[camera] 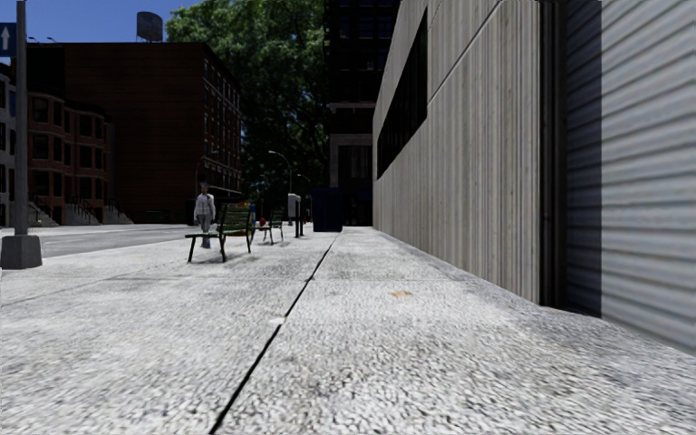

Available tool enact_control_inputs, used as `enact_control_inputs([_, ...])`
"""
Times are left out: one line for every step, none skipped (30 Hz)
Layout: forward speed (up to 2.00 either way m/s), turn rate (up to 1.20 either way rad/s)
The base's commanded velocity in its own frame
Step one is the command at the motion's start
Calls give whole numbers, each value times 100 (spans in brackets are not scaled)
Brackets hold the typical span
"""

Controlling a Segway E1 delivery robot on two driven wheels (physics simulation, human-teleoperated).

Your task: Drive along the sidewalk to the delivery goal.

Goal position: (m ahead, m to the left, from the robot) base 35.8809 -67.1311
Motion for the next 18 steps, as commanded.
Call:
enact_control_inputs([200, -26])
enact_control_inputs([200, -26])
enact_control_inputs([200, -26])
enact_control_inputs([200, -26])
enact_control_inputs([200, -20])
enact_control_inputs([200, 0])
enact_control_inputs([200, 0])
enact_control_inputs([200, 0])
enact_control_inputs([200, 0])
enact_control_inputs([200, 0])
enact_control_inputs([200, 0])
enact_control_inputs([200, 0])
enact_control_inputs([200, 0])
enact_control_inputs([200, 0])
enact_control_inputs([200, 0])
enact_control_inputs([200, 0])
enact_control_inputs([200, 0])
enact_control_inputs([200, 0])
